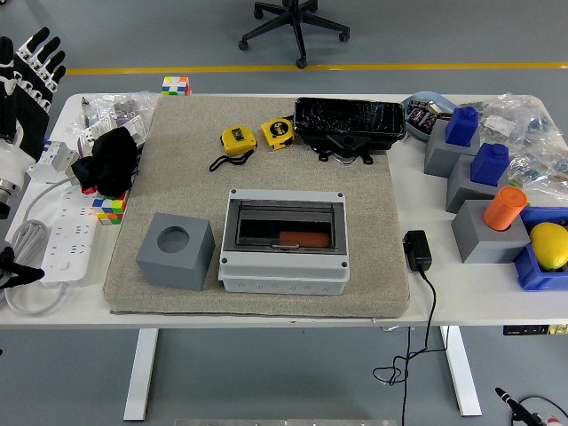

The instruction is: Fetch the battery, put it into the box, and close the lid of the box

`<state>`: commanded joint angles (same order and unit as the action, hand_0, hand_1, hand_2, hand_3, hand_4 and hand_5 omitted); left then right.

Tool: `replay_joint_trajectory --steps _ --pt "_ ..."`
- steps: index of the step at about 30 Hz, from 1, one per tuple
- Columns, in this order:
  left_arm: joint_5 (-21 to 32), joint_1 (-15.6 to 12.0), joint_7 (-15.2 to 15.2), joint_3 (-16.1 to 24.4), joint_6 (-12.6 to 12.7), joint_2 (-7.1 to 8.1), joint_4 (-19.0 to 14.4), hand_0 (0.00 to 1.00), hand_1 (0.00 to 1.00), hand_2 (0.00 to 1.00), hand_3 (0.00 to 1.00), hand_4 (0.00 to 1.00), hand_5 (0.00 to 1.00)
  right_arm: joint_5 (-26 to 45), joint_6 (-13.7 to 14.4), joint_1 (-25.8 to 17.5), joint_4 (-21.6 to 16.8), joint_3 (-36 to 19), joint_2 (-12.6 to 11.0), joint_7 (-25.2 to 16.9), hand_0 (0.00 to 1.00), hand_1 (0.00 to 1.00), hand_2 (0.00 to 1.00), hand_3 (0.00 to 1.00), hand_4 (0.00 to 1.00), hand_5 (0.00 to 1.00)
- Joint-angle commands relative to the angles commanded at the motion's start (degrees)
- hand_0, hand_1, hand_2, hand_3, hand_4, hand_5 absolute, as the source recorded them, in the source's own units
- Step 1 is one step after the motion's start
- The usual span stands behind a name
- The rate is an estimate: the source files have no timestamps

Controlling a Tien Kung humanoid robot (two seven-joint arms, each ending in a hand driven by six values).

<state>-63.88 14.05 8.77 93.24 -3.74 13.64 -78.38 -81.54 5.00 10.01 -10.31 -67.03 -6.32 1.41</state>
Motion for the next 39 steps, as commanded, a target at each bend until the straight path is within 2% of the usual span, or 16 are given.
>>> replay_joint_trajectory --steps 8,14,22,30,33,34,39 --pt "-19.2 -0.9 -5.5 4.1 3.8 0.37 -1.5 0.984 0.993 0.971 0.949 0.998 0.998 -0.3 0.0 -0.1 0.0 0.0 -0.1 0.1 0.845 0.779 0.762 0.814 0.998 0.998" --pt "-32.9 -1.9 -7.2 4.1 3.6 -0.13 -1.0 0.984 0.993 0.972 0.951 0.998 0.998 -0.7 0.0 -0.2 0.0 0.0 -0.1 0.1 0.846 0.78 0.762 0.814 0.998 0.998" --pt "-29.5 -3.1 -5.7 3.3 3.3 -1.34 0.0 0.998 0.993 0.972 0.953 0.998 0.998 -0.9 -0.1 -0.4 0.0 0.1 0.0 0.2 0.845 0.78 0.762 0.814 0.998 0.998" --pt "-29.0 -3.4 -5.3 3.0 3.6 -1.7 0.1 0.994 0.979 0.97 0.949 0.998 0.998 -0.5 0.0 -0.2 0.0 0.4 0.1 0.1 0.845 0.78 0.762 0.813 0.998 0.998" --pt "-25.8 -3.3 -3.3 2.5 4.9 -1.7 0.8 0.994 0.979 0.97 0.949 0.998 0.998 -0.4 0.0 -0.2 0.0 0.5 0.0 0.1 0.845 0.78 0.762 0.813 0.998 0.998" --pt "-24.9 -3.3 -2.8 2.5 5.0 -1.72 1.0 0.931 0.935 0.935 0.931 0.998 0.998 -0.3 0.0 -0.1 0.0 0.6 0.0 0.0 0.845 0.78 0.762 0.813 0.998 0.998" --pt "-22.8 -3.3 -1.7 2.1 5.4 -1.86 1.3 0.931 0.935 0.935 0.931 0.998 0.998 -0.4 0.0 -0.2 0.0 0.5 0.1 0.1 0.845 0.78 0.762 0.813 0.998 0.998"
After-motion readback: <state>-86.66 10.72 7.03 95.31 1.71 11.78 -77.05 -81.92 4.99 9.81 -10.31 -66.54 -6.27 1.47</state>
